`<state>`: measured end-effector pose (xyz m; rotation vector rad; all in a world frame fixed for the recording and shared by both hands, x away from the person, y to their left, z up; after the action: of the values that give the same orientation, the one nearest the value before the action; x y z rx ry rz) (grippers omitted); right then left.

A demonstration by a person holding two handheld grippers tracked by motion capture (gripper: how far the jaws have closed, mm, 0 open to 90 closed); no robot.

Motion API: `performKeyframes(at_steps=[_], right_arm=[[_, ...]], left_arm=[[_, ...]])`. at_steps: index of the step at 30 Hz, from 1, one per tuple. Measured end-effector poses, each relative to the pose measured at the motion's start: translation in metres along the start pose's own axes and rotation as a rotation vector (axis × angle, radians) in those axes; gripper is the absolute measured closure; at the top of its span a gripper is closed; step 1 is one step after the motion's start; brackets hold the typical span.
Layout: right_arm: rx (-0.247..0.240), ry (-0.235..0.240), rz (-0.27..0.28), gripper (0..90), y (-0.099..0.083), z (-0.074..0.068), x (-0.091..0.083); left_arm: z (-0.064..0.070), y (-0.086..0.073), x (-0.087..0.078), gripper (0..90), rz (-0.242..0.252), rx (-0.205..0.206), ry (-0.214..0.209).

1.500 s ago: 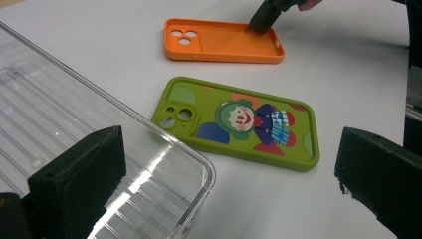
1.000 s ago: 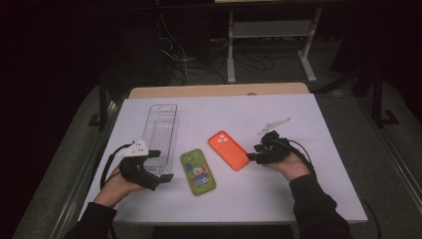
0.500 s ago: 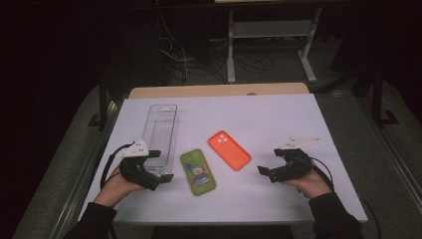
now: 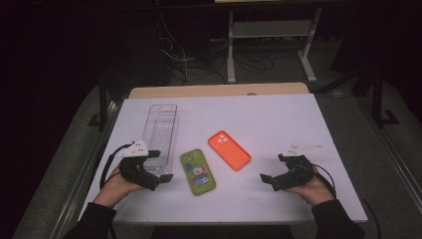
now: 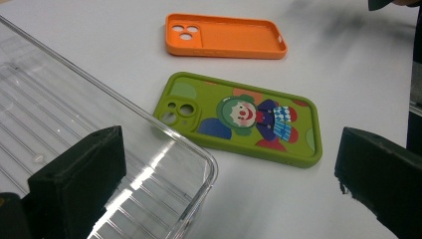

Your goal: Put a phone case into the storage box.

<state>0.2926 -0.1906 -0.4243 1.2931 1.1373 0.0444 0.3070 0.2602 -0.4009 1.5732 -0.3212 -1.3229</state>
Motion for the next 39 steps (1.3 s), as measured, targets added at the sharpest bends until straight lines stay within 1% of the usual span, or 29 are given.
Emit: performKeyframes(at_steps=[3,4,5,7,8,9,10,13,14,15,17,18,19,20,21,22,25,28,29,30,31,32,34,37,38,39], right_arm=[[0.005,0.004,-0.009,0.0,0.002,-0.001,0.001],[-0.003,0.006,-0.011,0.0,0.005,-0.003,0.001],[-0.003,0.006,-0.011,0.0,0.005,-0.003,0.001],[-0.019,0.008,-0.015,0.0,0.01,-0.003,0.002],[-0.008,0.008,-0.039,0.0,0.014,-0.004,0.002],[-0.008,0.008,-0.039,0.0,0.014,-0.004,0.002],[-0.001,0.03,-0.049,0.0,0.019,-0.005,0.002],[-0.011,0.024,-0.051,0.0,0.023,-0.006,0.003],[-0.013,0.017,-0.069,0.0,0.029,-0.006,0.005],[-0.013,0.017,-0.069,0.0,0.029,-0.006,0.005],[-0.015,0.011,-0.061,0.0,0.034,-0.006,0.007],[-0.008,0.005,-0.077,0.0,0.039,-0.006,0.008],[-0.008,0.005,-0.077,0.0,0.039,-0.006,0.008],[-0.003,0.002,-0.077,0.0,0.044,-0.005,0.011],[-0.003,0.002,-0.077,0.0,0.044,-0.005,0.011],[0.005,0.003,-0.072,0.0,0.047,-0.006,0.012],[0.013,0.003,-0.068,0.0,0.054,-0.005,0.016],[0.01,0.001,-0.06,0.0,0.064,-0.006,0.024],[0.01,0.001,-0.06,0.0,0.064,-0.006,0.024],[-0.001,0.002,-0.054,0.0,0.069,-0.006,0.027],[-0.001,0.002,-0.054,0.0,0.069,-0.006,0.027],[0.002,-0.002,-0.06,0.0,0.074,-0.009,0.03],[0.005,0.001,-0.061,0.0,0.076,-0.01,0.031],[0.003,0.004,-0.06,0.0,0.083,-0.011,0.035],[0.001,0.006,-0.056,0.0,0.087,-0.012,0.038],[0.001,0.006,-0.056,0.0,0.087,-0.012,0.038]], left_arm=[[0.0,0.0,0.0,0.0,-0.003,-0.005,0.001],[0.0,0.0,0.0,0.0,-0.002,0.001,0.003],[0.0,0.0,0.0,0.0,-0.002,0.001,0.003],[0.0,0.0,0.0,0.0,-0.003,0.001,0.004],[0.0,0.0,0.0,0.0,-0.004,0.003,0.005],[0.0,0.0,0.0,0.0,-0.004,0.003,0.005],[0.0,0.0,0.0,0.0,-0.007,0.003,0.004],[0.001,0.0,0.0,0.0,-0.003,0.002,0.004],[0.001,0.0,0.001,0.0,-0.01,0.0,0.002],[0.0,0.0,0.001,0.0,-0.012,0.003,0.004],[0.0,0.0,0.0,0.0,-0.005,-0.003,0.001],[0.0,0.0,0.001,0.0,0.001,-0.007,-0.001],[0.0,0.0,0.001,0.0,0.001,-0.007,-0.001],[0.0,0.0,0.001,0.0,0.003,-0.013,-0.001],[0.0,0.0,0.001,0.0,0.003,-0.013,-0.001],[0.0,0.0,0.001,0.0,0.006,-0.015,-0.001],[-0.001,0.0,0.0,0.0,0.007,-0.015,-0.003],[-0.001,0.0,0.0,0.0,0.011,-0.017,-0.003],[-0.001,0.0,0.0,0.0,0.011,-0.017,-0.003],[-0.001,0.0,0.0,0.0,0.012,-0.016,-0.004],[-0.001,0.0,0.0,0.0,0.012,-0.016,-0.004],[-0.001,-0.001,-0.001,0.0,0.01,-0.014,-0.004],[-0.002,-0.001,-0.002,0.0,0.018,-0.024,0.0],[-0.001,-0.001,-0.002,0.0,0.02,-0.02,0.0],[-0.002,0.0,-0.002,0.0,0.019,-0.012,0.0],[-0.002,0.0,-0.002,0.0,0.013,-0.003,-0.001]])
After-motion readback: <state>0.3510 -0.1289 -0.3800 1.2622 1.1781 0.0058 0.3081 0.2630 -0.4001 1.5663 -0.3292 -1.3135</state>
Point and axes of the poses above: each handheld gripper's, and its own axes: x roughly forward along the jaws, y roughly out of its top, z roughly to its right, the point moved 1 cm from there along x, roughly forward along the jaws, and after that the axes turned 1 degree about -y, right-handed, at the moved point
